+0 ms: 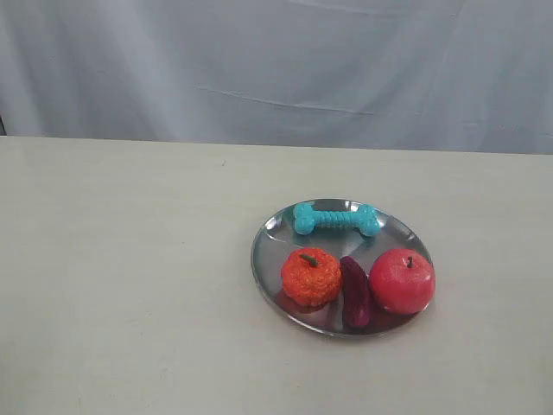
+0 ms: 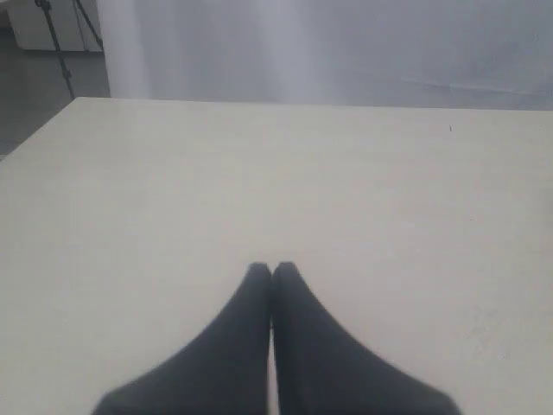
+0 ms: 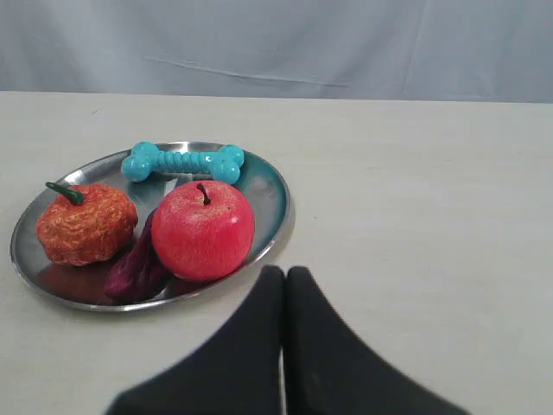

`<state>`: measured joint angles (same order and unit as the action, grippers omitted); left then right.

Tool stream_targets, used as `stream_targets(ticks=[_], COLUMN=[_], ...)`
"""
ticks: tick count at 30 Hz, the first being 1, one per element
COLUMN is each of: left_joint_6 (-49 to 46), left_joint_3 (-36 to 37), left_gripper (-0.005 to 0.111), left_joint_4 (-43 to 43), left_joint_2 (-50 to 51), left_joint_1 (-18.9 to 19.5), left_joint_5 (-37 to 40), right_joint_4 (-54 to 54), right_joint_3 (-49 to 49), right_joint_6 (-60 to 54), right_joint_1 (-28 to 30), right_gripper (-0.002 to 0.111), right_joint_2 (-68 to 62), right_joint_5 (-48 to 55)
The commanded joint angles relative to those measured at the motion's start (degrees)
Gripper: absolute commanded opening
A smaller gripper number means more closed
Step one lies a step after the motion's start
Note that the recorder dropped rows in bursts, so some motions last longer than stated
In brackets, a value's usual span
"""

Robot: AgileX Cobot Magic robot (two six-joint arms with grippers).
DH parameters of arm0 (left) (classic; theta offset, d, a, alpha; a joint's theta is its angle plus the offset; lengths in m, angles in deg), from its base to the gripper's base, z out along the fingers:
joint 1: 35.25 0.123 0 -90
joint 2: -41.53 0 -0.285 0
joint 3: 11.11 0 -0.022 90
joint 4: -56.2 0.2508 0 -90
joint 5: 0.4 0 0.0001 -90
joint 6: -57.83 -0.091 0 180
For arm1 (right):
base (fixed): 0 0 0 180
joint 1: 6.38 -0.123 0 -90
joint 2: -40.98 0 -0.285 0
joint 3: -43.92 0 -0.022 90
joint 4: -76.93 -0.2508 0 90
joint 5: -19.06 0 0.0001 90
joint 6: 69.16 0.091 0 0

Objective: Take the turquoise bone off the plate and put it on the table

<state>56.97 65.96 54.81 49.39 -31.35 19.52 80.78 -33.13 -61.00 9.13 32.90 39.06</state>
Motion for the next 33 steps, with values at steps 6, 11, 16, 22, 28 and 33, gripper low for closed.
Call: stream_targets(ticks=[6, 11, 16, 22, 28, 33], left_joint_6=[0.24, 0.24, 0.24, 0.24, 0.24, 0.24], left_joint_3=[0.15, 0.15, 0.15, 0.15, 0.15, 0.15], left_gripper=[0.000, 0.000, 0.000, 0.000, 0.000, 0.000], left_joint_4=[-0.08, -0.08, -0.08, -0.08, -0.08, -0.08], left_joint_2=[-0.07, -0.07, -0.07, -0.07, -0.07, -0.07], left_joint_1=[-0.44, -0.44, -0.44, -0.44, -0.44, -0.44], left_joint_5=[-0.31, -0.31, -0.31, -0.31, -0.31, -0.31], right_joint_4=[5.69, 6.98, 6.98, 6.98, 6.14, 4.54], right_joint_3=[-0.16, -0.16, -0.16, -0.16, -0.16, -0.16], right_joint_6=[-0.85, -0.85, -0.85, -0.85, 0.71, 17.94], right_joint_1=[0.40, 0.40, 0.40, 0.40, 0.40, 0.40], right_gripper=[0.000, 0.000, 0.000, 0.000, 0.000, 0.000], right_joint_2=[0.29, 0.29, 0.29, 0.29, 0.29, 0.29], right_joint_5=[-5.68, -16.12, -30.50, -44.05, -52.71, -66.01])
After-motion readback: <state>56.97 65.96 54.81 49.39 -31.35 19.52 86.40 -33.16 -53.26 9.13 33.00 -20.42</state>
